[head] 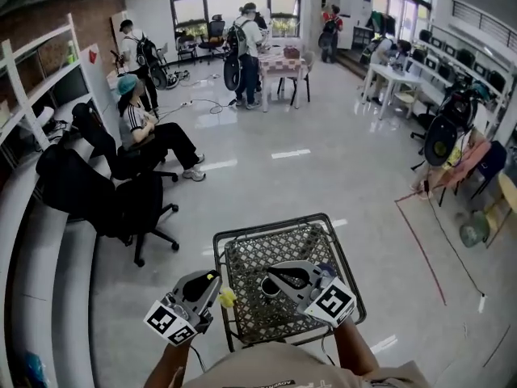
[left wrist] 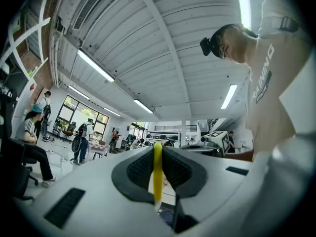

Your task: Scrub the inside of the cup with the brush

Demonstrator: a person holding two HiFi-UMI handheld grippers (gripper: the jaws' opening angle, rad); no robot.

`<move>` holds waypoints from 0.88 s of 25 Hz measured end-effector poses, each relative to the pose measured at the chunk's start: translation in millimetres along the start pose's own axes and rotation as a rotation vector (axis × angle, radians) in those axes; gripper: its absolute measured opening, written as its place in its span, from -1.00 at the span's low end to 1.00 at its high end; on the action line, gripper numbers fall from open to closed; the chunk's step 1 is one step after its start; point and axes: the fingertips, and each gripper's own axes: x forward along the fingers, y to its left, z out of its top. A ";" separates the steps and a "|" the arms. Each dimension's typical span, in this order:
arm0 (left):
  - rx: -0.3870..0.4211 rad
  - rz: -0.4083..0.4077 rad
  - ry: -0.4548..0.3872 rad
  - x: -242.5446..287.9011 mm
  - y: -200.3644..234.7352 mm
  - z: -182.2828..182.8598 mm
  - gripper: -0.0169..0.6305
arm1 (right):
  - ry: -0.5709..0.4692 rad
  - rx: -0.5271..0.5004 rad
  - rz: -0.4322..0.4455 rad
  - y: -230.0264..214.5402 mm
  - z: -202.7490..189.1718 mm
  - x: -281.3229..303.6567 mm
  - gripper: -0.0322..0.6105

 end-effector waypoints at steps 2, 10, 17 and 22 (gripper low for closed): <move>0.007 0.030 -0.003 -0.7 2.9 -5.1 -0.79 | 0.024 -0.021 -0.029 -5.1 -1.8 4.2 -0.85; -0.055 0.076 -0.016 -8.4 21.9 -17.3 -0.79 | 0.059 0.033 -0.109 -16.6 -34.2 5.4 -0.85; -0.037 0.076 0.013 -10.8 21.6 -21.6 -0.79 | 0.054 0.053 -0.145 -22.9 -40.4 0.5 -0.85; -0.013 0.067 0.042 -6.2 15.7 -23.4 -0.79 | 0.058 0.052 -0.137 -24.3 -40.9 -0.2 -0.85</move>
